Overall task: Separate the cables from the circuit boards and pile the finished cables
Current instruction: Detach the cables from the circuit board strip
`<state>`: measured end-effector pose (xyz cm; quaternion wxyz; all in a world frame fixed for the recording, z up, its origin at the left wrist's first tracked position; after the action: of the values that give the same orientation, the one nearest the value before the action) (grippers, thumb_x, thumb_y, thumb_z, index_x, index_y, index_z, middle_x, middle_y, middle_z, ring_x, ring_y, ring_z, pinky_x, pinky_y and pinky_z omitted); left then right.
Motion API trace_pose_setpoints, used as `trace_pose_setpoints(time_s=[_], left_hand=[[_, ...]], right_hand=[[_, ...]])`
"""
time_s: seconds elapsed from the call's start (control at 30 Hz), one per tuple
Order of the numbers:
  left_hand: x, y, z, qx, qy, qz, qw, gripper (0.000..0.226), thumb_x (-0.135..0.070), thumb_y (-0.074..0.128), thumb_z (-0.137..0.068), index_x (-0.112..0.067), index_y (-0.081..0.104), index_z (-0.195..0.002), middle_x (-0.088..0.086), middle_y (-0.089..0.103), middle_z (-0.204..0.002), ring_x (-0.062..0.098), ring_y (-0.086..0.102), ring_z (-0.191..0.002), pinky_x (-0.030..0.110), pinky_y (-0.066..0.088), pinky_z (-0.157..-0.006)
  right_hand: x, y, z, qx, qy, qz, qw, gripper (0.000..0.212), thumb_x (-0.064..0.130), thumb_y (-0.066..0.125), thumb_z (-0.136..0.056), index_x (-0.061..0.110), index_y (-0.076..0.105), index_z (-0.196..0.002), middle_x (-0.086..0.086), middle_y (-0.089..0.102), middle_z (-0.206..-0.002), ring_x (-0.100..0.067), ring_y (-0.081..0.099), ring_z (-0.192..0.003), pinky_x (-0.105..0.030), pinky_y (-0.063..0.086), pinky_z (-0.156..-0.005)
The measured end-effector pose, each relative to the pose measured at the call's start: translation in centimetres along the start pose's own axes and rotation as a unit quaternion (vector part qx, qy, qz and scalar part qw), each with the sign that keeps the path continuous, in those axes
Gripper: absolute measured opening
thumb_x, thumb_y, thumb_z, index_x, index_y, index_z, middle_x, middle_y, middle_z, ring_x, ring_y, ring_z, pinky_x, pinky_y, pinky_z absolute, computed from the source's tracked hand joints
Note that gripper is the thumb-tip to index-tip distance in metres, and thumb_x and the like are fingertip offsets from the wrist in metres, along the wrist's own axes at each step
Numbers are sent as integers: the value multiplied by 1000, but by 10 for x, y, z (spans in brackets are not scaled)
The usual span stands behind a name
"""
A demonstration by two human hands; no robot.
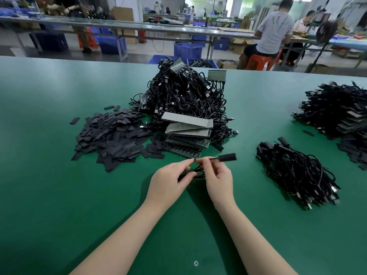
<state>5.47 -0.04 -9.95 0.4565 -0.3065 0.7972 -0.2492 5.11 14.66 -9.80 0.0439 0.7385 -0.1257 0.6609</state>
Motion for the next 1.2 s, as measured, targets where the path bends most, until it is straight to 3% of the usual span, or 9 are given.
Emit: trace_pose_setpoints(time_s=[0.13,0.23,0.33,0.47,0.57,0.7,1.03,1.1,1.2], left_hand=[[-5,-3,1,-20,15,0,1000,33,-26,58,-96,-23,60,-129,-15,69,-100,7,62,-88,28,51,-72],[-6,-4,1,-21,8,1,1000,30,-21,58,-96,-20,63,-126,-12,69,-95,10,63,-83,32,52,-70],[-7,-4,1,-12,12,-4,1000,30,-19,58,-96,-21,64,-125,-11,70,-93,12,63,-81,31,51,-68],[-6,-5,1,-8,7,-1,1000,28,-20,57,-96,-23,65,-123,-10,70,-91,10,63,-80,28,49,-67],[-7,-5,1,-9,12,-3,1000,26,-19,57,-96,-21,67,-120,-9,72,-93,10,64,-84,27,49,-71],[-7,-5,1,-7,20,-10,1000,24,-18,57,-96,-21,69,-117,-9,73,-92,11,65,-83,30,51,-74],[-6,-3,-1,-13,9,-30,999,23,-18,57,-94,-24,70,-112,-12,72,-89,7,65,-79,26,50,-72],[-5,-2,-2,-12,0,-29,1000,24,-18,57,-94,-25,70,-113,-13,72,-88,8,65,-79,28,51,-73],[-4,-1,-4,-20,-8,-24,999,25,-14,59,-91,-25,71,-110,-12,72,-86,9,65,-78,30,52,-72]], right_hand=[[39,-43,-20,-115,-38,-19,992,22,26,51,-104,23,62,-85,3,72,-73,-6,68,-71,-22,49,-67],[63,-100,-46,-150,-78,253,953,19,37,54,-100,26,67,-92,5,68,-73,-17,66,-72,-27,40,-62],[65,-144,-69,-120,-21,563,818,25,35,54,-99,21,70,-111,-9,68,-100,-34,62,-89,-32,39,-66],[39,-165,-72,-60,55,771,632,35,50,47,-100,29,57,-126,-8,50,-126,-32,43,-120,-46,37,-95],[23,-175,-75,-30,106,740,663,63,77,43,-87,39,44,-137,-8,44,-141,-36,41,-130,-63,28,-108],[19,-183,-85,15,155,685,712,94,88,54,-71,44,28,-150,-6,39,-151,-36,43,-133,-62,35,-104],[35,-171,-104,12,205,718,665,76,78,56,-80,33,44,-141,-12,43,-142,-38,36,-134,-54,33,-109],[54,-149,-107,-11,136,751,646,66,72,57,-83,27,54,-131,-12,48,-136,-36,42,-129,-51,35,-108],[86,-97,-104,-35,-54,705,706,56,62,56,-89,26,55,-132,-9,56,-132,-32,52,-124,-43,39,-102]])
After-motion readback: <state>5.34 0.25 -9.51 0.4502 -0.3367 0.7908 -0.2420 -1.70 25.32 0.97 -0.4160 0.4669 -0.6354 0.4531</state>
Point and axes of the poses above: each hand's wrist, its own z-axis away from the middle knuckle, its own y-axis out of the palm, x = y × z, the point moved 2 cm from there along -z, towards the middle knuckle
